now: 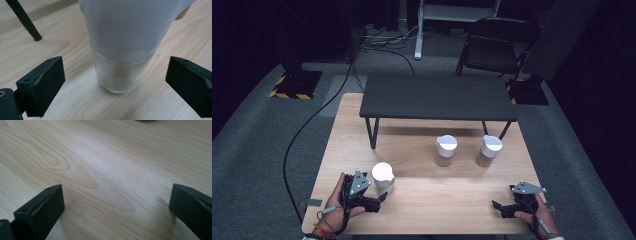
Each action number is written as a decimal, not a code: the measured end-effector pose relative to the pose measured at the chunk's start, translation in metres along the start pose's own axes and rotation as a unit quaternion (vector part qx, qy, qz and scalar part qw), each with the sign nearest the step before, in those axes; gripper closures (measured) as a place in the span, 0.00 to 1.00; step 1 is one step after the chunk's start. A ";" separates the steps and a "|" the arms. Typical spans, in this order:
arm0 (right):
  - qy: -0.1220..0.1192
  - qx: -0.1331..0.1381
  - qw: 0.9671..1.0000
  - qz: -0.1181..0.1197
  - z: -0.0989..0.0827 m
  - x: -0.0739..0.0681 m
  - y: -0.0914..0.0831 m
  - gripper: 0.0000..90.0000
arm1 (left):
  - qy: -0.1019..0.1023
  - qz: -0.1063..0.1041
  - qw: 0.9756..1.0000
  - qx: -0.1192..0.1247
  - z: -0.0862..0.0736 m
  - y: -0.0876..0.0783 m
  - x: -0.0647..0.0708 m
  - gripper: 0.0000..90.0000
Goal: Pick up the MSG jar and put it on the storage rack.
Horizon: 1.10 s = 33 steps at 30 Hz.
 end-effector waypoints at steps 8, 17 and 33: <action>0.000 0.000 1.000 0.000 0.000 0.000 0.000 0.00 | -0.005 -0.012 1.000 0.000 0.005 0.007 -0.004 0.02; 0.000 0.000 1.000 0.000 0.000 0.000 0.000 0.00 | -0.009 -0.019 1.000 -0.001 0.015 0.015 -0.013 0.03; 0.000 0.000 1.000 0.000 0.000 0.000 0.000 0.00 | -0.004 -0.015 1.000 -0.012 0.021 0.024 -0.014 0.03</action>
Point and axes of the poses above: each handheld gripper's, and its own axes: y roughly forward along the jaws, z roughly out of its top, x roughly to its right, the point moved 7 cm from there along y, roughly forward along the jaws, and after that the axes turned 7 degrees about y, right-handed, at the moved point
